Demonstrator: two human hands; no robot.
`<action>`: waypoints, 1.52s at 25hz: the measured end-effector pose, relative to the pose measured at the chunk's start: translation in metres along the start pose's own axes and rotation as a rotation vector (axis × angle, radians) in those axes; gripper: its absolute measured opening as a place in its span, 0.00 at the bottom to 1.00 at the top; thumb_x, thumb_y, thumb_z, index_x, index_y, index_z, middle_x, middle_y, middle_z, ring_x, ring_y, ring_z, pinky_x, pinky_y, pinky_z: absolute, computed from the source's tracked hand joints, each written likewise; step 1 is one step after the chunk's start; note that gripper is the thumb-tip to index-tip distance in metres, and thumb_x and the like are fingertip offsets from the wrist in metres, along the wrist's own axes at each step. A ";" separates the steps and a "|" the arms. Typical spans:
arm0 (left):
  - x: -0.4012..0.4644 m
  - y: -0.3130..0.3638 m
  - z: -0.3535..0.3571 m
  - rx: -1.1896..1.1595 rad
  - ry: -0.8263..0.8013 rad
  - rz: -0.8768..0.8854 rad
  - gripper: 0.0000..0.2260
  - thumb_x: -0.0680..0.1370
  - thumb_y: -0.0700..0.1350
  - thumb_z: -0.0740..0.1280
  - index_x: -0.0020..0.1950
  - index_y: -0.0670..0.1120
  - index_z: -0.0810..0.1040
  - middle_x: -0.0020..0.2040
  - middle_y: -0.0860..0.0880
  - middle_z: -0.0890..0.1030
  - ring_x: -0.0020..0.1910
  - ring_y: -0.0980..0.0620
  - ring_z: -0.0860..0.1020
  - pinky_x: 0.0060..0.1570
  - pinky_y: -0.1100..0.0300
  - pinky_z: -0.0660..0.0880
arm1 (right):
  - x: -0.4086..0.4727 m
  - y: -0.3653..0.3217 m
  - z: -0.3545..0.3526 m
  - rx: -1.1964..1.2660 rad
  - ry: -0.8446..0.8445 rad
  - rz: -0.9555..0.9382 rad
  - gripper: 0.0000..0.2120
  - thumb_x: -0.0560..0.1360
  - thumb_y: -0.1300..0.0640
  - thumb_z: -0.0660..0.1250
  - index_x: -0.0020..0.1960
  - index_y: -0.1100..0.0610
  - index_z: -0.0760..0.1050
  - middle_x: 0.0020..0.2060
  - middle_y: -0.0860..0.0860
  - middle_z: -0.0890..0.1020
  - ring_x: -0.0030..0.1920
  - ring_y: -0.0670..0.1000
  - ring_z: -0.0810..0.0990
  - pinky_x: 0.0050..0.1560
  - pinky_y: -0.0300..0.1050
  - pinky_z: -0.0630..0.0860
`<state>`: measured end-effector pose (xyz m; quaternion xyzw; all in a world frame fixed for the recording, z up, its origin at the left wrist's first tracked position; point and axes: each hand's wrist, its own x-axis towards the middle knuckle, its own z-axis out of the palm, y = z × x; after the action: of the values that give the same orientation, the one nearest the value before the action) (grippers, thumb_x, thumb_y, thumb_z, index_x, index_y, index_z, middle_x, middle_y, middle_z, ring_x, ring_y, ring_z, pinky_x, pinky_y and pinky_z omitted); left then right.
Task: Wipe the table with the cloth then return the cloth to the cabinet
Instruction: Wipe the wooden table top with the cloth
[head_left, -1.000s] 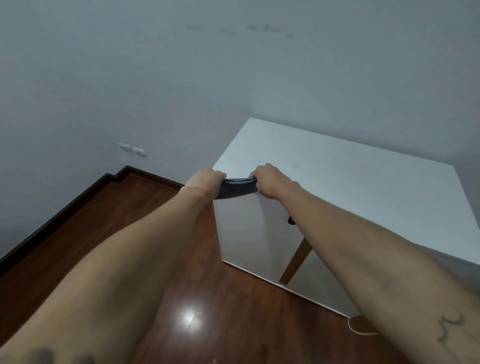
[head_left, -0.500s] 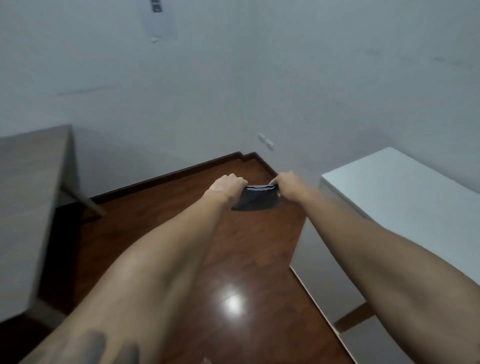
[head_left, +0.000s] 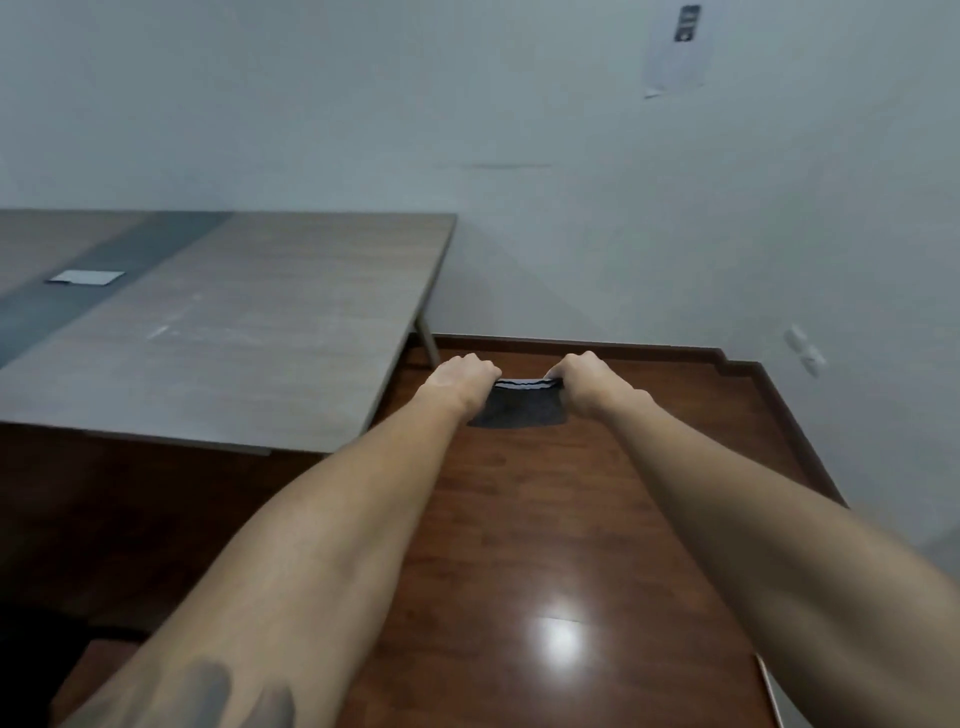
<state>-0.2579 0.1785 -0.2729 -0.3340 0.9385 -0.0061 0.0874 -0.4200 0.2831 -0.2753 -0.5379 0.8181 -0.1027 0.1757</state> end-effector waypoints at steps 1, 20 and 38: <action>-0.007 -0.023 0.008 -0.011 -0.014 -0.036 0.23 0.74 0.36 0.66 0.68 0.49 0.75 0.60 0.44 0.79 0.60 0.41 0.78 0.57 0.50 0.75 | 0.008 -0.022 0.010 -0.020 -0.030 -0.032 0.21 0.71 0.66 0.63 0.55 0.48 0.84 0.49 0.55 0.80 0.50 0.59 0.80 0.55 0.55 0.82; -0.016 -0.375 0.127 -0.048 -0.121 -0.084 0.17 0.78 0.34 0.61 0.64 0.46 0.77 0.58 0.41 0.81 0.60 0.40 0.76 0.61 0.50 0.70 | 0.187 -0.308 0.187 -0.013 -0.098 -0.034 0.22 0.75 0.69 0.57 0.61 0.56 0.82 0.50 0.58 0.80 0.46 0.59 0.77 0.51 0.50 0.80; 0.004 -0.444 0.230 -0.380 -0.175 -0.146 0.33 0.80 0.52 0.64 0.80 0.43 0.55 0.81 0.41 0.49 0.80 0.45 0.49 0.78 0.50 0.48 | 0.221 -0.300 0.288 -0.133 -0.102 0.017 0.28 0.82 0.43 0.61 0.78 0.55 0.66 0.72 0.59 0.72 0.73 0.61 0.68 0.72 0.56 0.68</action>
<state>0.0554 -0.1578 -0.4694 -0.4106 0.8850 0.1934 0.1033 -0.1318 -0.0333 -0.4711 -0.5461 0.8175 -0.0188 0.1819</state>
